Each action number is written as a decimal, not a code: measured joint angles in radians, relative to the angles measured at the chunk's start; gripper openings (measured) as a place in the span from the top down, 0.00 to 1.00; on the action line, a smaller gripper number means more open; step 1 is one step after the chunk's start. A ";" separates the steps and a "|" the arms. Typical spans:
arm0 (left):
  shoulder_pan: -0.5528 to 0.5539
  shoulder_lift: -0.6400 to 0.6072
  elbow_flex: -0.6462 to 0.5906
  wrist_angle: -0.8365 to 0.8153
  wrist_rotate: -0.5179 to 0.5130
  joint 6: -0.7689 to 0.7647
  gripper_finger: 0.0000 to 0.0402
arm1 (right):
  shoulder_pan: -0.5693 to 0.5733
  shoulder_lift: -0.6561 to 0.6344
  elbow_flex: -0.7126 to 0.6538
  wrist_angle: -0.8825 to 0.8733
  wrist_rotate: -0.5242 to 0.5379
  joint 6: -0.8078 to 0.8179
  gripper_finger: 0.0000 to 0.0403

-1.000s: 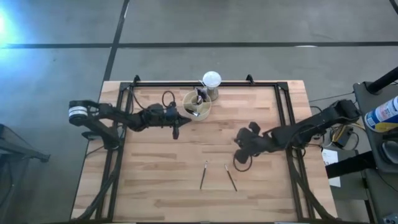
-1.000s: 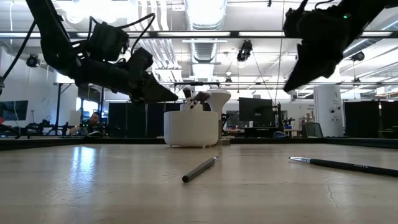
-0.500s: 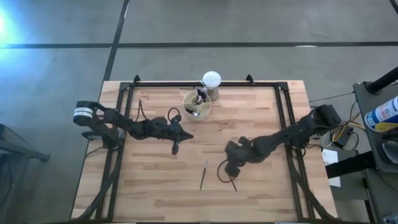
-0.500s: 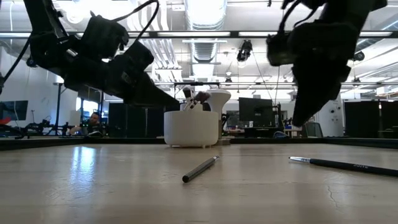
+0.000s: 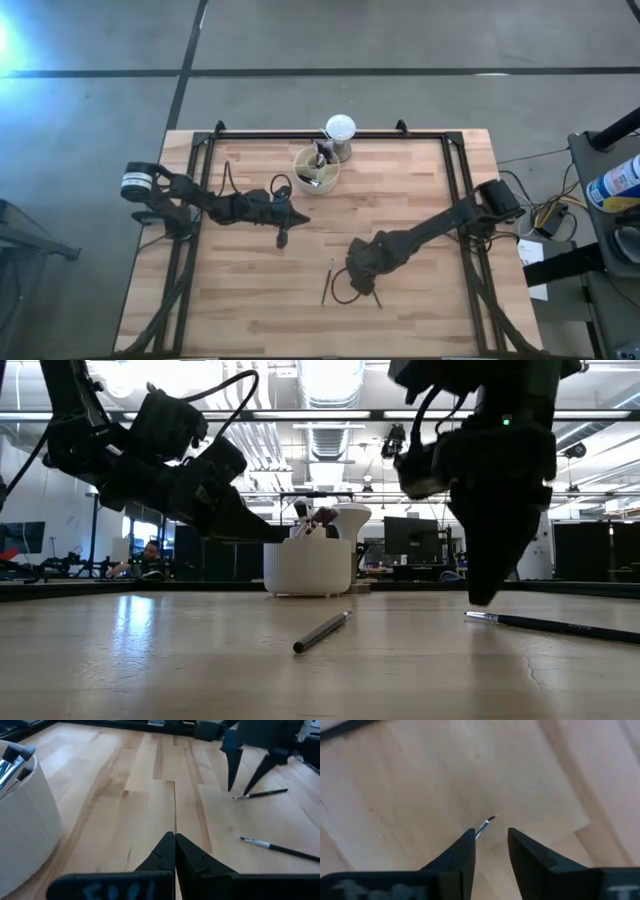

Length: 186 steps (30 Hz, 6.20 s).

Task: Put items in baskets/containers
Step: Put the black liner brush into the white organizer

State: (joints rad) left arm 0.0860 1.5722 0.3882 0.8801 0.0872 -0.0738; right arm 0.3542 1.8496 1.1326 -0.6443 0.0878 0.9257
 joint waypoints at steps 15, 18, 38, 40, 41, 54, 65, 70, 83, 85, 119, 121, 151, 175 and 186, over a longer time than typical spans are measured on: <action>0.000 0.000 -0.001 -0.001 -0.030 -0.018 1.00 | 0.011 0.039 -0.005 0.007 -0.003 -0.039 0.87; 0.000 0.000 -0.001 -0.001 -0.030 -0.031 1.00 | 0.014 0.039 -0.006 0.007 -0.002 -0.054 0.92; -0.003 0.000 -0.002 -0.006 -0.037 -0.051 1.00 | 0.081 0.012 0.052 -0.105 -0.013 0.066 0.76; -0.003 0.000 -0.003 -0.006 -0.037 -0.057 1.00 | 0.084 0.016 0.035 -0.050 -0.012 0.078 0.73; -0.003 0.000 -0.003 -0.006 -0.037 -0.058 1.00 | 0.085 0.016 0.026 -0.021 -0.010 0.083 0.72; -0.004 0.000 -0.005 -0.007 -0.044 -0.079 1.00 | 0.089 0.008 -0.032 0.063 -0.008 0.086 0.74; -0.004 0.000 -0.016 -0.007 -0.056 -0.081 1.00 | 0.093 0.006 0.034 -0.109 -0.011 0.126 0.66; -0.004 0.000 -0.016 -0.006 -0.056 -0.084 1.00 | 0.093 0.011 0.014 -0.102 -0.011 0.145 0.63; -0.003 0.000 -0.016 -0.005 -0.064 -0.086 1.00 | 0.098 0.011 -0.009 -0.034 -0.010 0.095 0.69; -0.003 0.000 -0.016 -0.005 -0.064 -0.086 1.00 | 0.100 0.011 0.000 -0.031 -0.011 0.084 0.70; -0.121 -0.001 0.042 -0.088 -0.063 -0.101 1.00 | 0.127 0.009 -0.009 -0.087 0.018 -0.628 0.83; -0.130 -0.001 0.057 -0.108 -0.075 -0.104 0.99 | 0.125 0.008 -0.002 -0.071 0.031 -0.615 0.82; -0.137 -0.001 0.076 -0.122 -0.093 -0.119 0.91 | 0.126 0.062 0.026 0.072 -0.015 -0.055 0.72; -0.121 0.000 0.022 -0.056 -0.180 -0.043 0.91 | 0.113 -0.101 -0.014 -0.027 0.133 -0.385 0.97; -0.108 0.000 -0.126 0.371 -0.189 -0.019 0.94 | 0.020 -0.406 -0.381 0.734 0.201 -0.797 0.97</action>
State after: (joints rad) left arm -0.0223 1.5719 0.2625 1.2506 -0.1022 -0.0929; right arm 0.3739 1.4434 0.7520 0.0899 0.2886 0.1291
